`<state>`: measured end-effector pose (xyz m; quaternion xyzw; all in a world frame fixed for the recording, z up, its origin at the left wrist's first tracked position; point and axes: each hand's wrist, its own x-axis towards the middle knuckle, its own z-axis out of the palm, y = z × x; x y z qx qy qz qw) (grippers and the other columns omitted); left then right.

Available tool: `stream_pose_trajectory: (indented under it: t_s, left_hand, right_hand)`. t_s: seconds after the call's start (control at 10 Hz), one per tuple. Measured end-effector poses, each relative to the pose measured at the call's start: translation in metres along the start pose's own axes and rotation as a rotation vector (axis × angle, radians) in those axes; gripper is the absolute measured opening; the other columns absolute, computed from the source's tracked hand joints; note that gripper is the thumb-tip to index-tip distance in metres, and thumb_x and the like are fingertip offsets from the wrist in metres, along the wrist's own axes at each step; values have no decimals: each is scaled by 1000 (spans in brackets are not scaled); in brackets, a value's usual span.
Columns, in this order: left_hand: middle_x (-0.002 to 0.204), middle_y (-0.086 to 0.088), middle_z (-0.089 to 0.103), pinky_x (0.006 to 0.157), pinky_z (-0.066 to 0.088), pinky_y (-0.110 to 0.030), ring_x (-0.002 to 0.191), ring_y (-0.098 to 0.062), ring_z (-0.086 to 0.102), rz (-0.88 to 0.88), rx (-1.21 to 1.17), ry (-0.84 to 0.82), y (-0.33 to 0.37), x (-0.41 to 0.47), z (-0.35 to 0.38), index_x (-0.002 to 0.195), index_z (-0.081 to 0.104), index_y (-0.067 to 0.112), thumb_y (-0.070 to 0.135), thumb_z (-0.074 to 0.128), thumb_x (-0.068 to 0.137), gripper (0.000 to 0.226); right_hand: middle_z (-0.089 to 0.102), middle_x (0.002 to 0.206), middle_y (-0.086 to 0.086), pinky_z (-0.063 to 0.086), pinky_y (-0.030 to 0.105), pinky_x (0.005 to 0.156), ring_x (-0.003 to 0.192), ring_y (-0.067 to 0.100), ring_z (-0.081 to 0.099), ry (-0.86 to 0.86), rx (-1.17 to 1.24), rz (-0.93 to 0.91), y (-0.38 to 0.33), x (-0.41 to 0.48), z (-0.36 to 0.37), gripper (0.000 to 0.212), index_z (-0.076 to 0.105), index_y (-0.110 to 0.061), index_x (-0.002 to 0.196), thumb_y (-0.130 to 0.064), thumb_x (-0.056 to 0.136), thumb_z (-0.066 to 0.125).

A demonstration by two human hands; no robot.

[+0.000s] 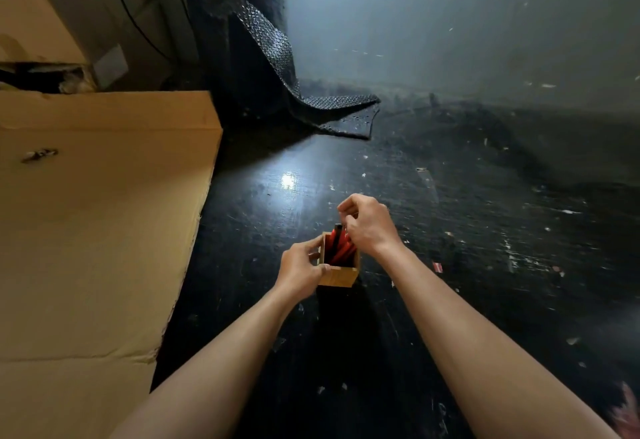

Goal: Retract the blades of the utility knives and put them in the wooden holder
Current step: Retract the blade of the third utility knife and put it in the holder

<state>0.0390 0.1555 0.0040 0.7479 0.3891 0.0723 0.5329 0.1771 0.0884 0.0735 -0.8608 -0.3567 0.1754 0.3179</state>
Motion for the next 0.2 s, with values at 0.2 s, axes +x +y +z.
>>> stream_pose_trajectory:
  t_s: [0.2]
  left_hand:
    - [135, 3, 67, 107, 51, -47, 128, -20, 61, 3, -25, 14, 2, -9, -3, 142, 59, 22, 9, 81, 85, 63]
  right_hand:
    - [74, 107, 6, 56, 26, 79, 96, 18, 69, 36, 53, -84, -16, -11, -31, 16, 71, -9, 110, -12, 96, 64]
